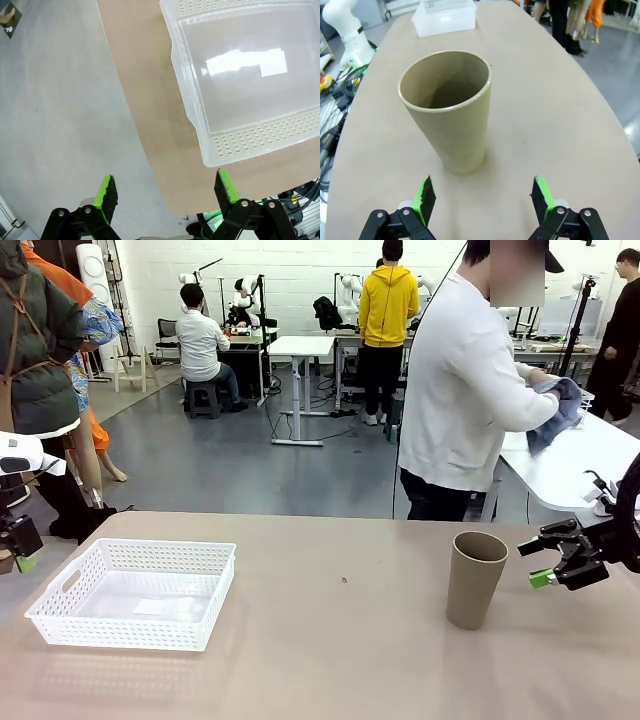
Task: Clean and organize the cups into the basket.
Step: Pick up the Organizing basket and move it to the center of the table, then pick up the Reusable plastic cup from the right side of the table and place it inside the Organizing basket.
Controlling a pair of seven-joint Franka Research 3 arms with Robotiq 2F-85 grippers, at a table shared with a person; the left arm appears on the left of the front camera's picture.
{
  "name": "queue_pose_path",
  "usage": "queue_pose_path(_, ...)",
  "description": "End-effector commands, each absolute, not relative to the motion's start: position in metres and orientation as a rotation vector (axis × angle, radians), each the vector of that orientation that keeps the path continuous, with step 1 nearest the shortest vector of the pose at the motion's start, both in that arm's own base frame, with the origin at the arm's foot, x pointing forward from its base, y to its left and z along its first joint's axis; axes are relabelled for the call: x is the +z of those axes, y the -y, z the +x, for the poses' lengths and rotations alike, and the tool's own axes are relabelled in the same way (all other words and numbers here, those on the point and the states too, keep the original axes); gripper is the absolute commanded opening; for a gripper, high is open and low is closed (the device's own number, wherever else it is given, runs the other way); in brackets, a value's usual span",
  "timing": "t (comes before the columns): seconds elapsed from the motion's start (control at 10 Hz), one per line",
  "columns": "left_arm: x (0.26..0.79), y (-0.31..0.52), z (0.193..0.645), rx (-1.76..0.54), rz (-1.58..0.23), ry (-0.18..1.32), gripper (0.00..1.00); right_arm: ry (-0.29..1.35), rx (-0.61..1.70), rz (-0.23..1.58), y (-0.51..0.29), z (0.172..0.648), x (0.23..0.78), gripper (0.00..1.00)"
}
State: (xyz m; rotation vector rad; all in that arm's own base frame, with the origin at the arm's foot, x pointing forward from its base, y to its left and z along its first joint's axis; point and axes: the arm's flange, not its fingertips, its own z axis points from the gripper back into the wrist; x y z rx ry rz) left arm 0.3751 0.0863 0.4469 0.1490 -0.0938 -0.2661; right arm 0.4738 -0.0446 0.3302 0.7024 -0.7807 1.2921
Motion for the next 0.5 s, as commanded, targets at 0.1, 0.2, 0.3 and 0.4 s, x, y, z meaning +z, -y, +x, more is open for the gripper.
queue_pose_path(0.1,0.450,-0.095,0.376,-0.401,0.072,0.108,1.00,0.868,1.414,0.726,0.030,0.484,0.322,1.00)
queue_pose_path(0.2,0.451,-0.096,0.378,-0.425,0.021,0.116,1.00,0.855,1.426,0.728,0.028,0.487,0.317,1.00)
queue_pose_path(0.3,0.451,-0.095,0.380,-0.435,0.000,0.125,1.00,0.848,1.425,0.746,0.027,0.491,0.313,1.00)
queue_pose_path(0.4,0.449,-0.093,0.383,-0.433,-0.018,0.125,1.00,0.855,1.416,0.770,0.027,0.494,0.310,1.00)
